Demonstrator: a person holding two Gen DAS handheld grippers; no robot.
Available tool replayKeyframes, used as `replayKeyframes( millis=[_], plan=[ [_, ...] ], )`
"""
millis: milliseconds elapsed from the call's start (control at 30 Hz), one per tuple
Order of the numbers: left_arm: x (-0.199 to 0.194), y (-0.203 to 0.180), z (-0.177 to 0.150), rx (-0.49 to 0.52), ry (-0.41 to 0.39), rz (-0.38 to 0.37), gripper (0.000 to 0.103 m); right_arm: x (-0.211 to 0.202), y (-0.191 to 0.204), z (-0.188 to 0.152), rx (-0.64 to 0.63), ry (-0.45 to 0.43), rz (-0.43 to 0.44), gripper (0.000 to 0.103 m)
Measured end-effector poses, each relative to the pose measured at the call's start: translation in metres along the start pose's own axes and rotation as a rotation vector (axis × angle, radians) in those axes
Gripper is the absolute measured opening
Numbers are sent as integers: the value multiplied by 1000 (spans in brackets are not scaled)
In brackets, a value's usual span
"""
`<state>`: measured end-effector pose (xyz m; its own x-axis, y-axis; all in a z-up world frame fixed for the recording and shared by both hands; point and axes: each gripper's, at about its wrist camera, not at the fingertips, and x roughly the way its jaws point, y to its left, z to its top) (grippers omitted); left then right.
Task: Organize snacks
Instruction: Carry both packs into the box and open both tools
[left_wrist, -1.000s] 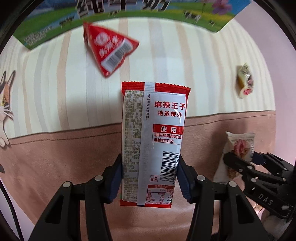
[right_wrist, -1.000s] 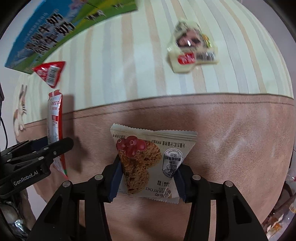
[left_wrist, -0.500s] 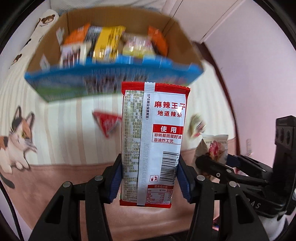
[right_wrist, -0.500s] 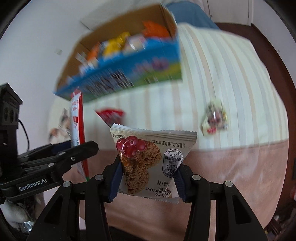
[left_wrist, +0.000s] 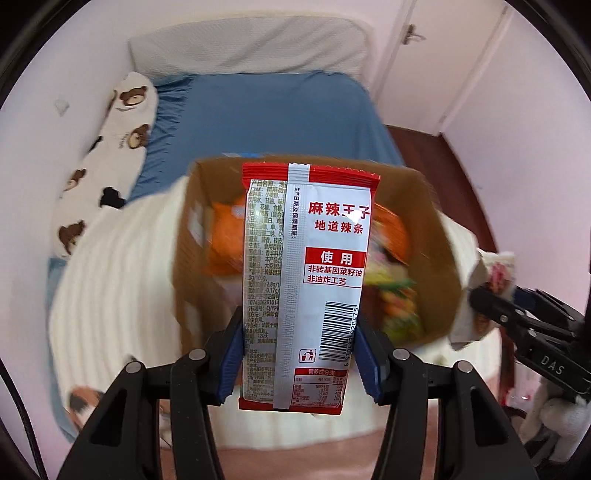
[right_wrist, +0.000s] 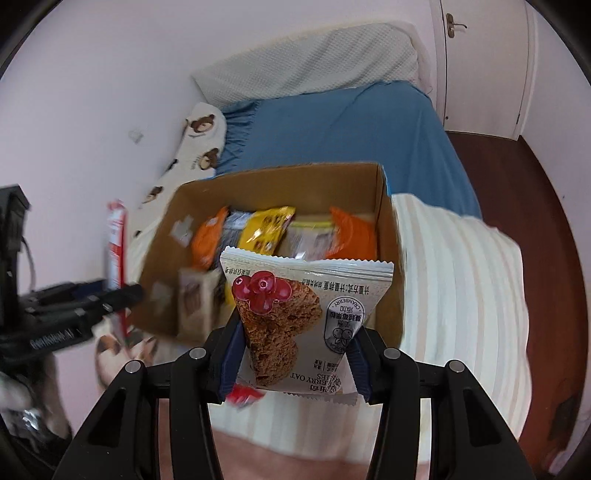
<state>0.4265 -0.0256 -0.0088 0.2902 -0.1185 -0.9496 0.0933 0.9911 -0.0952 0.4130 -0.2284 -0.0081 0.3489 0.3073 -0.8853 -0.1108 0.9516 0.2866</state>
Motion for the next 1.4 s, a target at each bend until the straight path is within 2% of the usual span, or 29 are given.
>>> replayKeyframes(
  millis=[133, 367, 433, 467, 500, 567, 600, 767, 933, 1133, 1267, 1400],
  plan=[
    [36, 26, 32, -16, 61, 77, 51, 39, -14, 35, 5, 55, -54, 52],
    [102, 54, 48, -62, 182, 138, 52, 89, -28, 54, 22, 136, -100, 55],
    [121, 58, 52, -85, 215, 111, 56, 102, -33, 56, 38, 172, -119, 71],
    [128, 59, 57, -93, 223, 107, 61, 105, -34, 55, 45, 175, -123, 87],
    [129, 60, 59, -103, 222, 97, 63, 108, -37, 56, 55, 181, -128, 92],
    [128, 59, 58, -113, 210, 83, 85, 115, -38, 56, 70, 186, -120, 92],
    [125, 57, 57, -111, 202, 82, 90, 116, -40, 56, 76, 190, -119, 93],
    [117, 49, 54, -93, 175, 82, 92, 119, -40, 54, 78, 198, -118, 94],
    [103, 39, 45, -62, 119, 96, 92, 104, -38, 46, 66, 173, -120, 94],
    [71, 15, 10, -34, 16, 100, 92, 69, -26, 29, 7, 101, -154, 94],
    [49, 1, -14, -31, -58, 135, 92, 46, -18, 15, -24, 56, -178, 95],
    [32, -9, -36, -40, -105, 134, 92, 26, -14, -1, -43, 17, -207, 97]
  ],
)
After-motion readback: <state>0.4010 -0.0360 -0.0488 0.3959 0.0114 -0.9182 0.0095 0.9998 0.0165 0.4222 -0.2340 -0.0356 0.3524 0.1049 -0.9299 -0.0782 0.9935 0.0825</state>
